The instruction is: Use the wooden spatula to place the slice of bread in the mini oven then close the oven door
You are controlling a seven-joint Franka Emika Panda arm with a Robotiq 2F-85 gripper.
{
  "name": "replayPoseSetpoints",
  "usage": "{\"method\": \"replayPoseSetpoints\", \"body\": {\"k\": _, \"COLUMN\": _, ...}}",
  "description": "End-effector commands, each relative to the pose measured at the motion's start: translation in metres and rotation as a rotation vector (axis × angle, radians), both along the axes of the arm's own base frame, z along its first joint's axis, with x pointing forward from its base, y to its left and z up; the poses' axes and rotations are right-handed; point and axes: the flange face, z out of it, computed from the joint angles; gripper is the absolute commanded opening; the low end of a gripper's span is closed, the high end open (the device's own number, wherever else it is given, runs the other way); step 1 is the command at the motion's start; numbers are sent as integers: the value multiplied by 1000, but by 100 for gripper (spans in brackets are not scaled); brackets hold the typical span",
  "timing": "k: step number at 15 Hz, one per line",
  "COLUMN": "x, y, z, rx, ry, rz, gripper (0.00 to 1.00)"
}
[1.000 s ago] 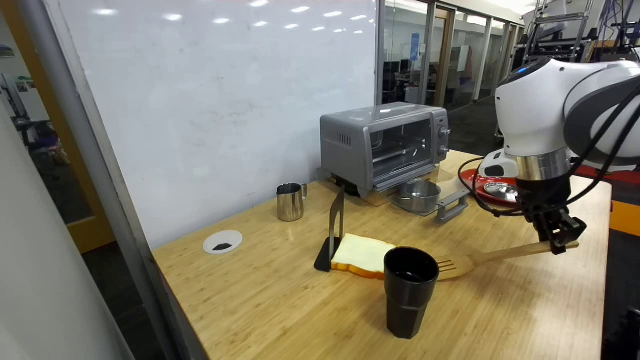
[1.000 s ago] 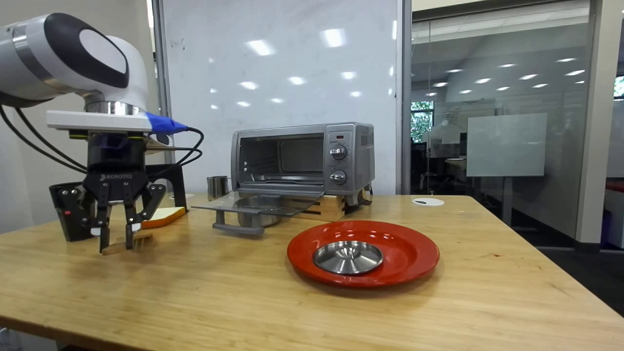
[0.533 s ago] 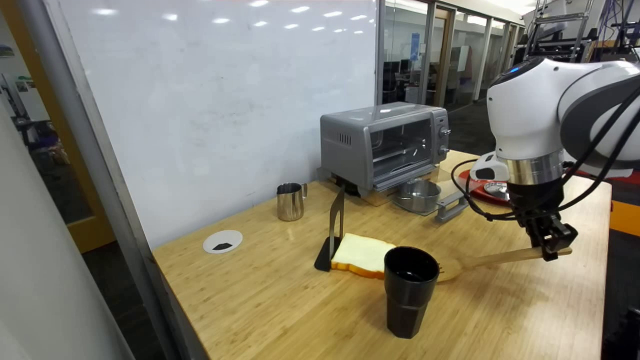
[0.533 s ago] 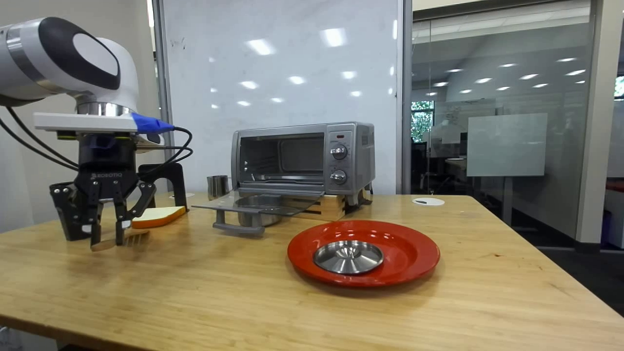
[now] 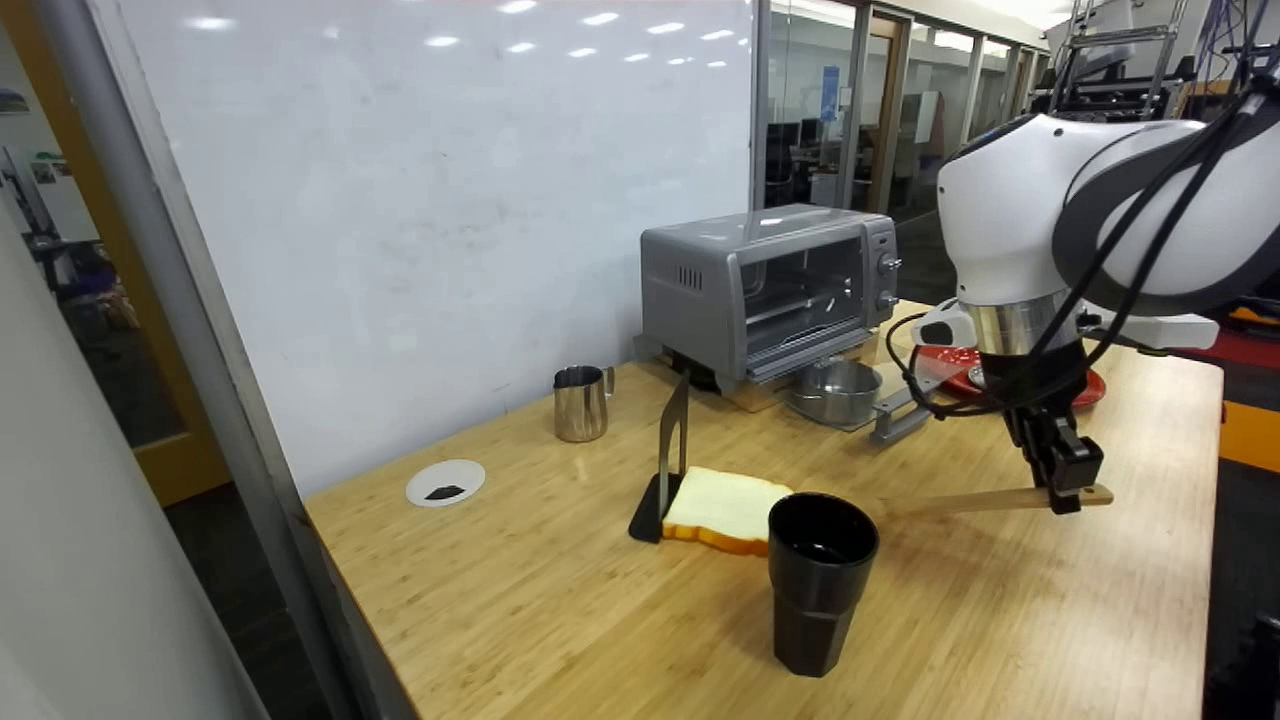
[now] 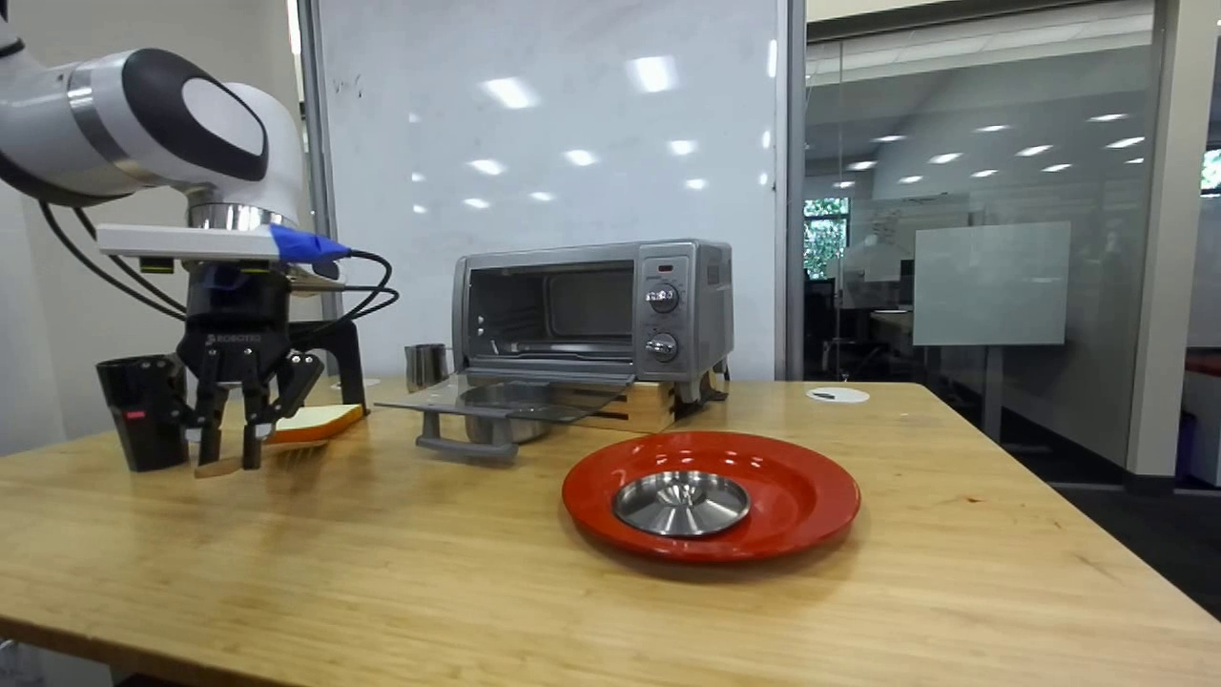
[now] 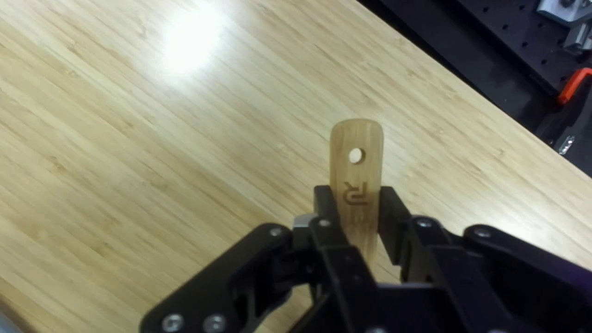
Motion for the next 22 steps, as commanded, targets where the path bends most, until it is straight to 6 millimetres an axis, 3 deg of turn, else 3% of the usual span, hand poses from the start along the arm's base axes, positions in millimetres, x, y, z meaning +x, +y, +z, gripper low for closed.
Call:
{"method": "replayPoseSetpoints", "body": {"k": 1, "x": 18, "y": 5, "z": -1, "rx": -2, "ry": 28, "rz": -43, "gripper": 7}}
{"method": "replayPoseSetpoints", "body": {"k": 14, "x": 32, "y": 21, "z": -10, "rx": -14, "ry": 34, "rz": -17, "gripper": 7}}
{"method": "replayPoseSetpoints", "body": {"k": 22, "x": 41, "y": 25, "z": -4, "rx": -3, "ry": 2, "rz": -7, "gripper": 7}}
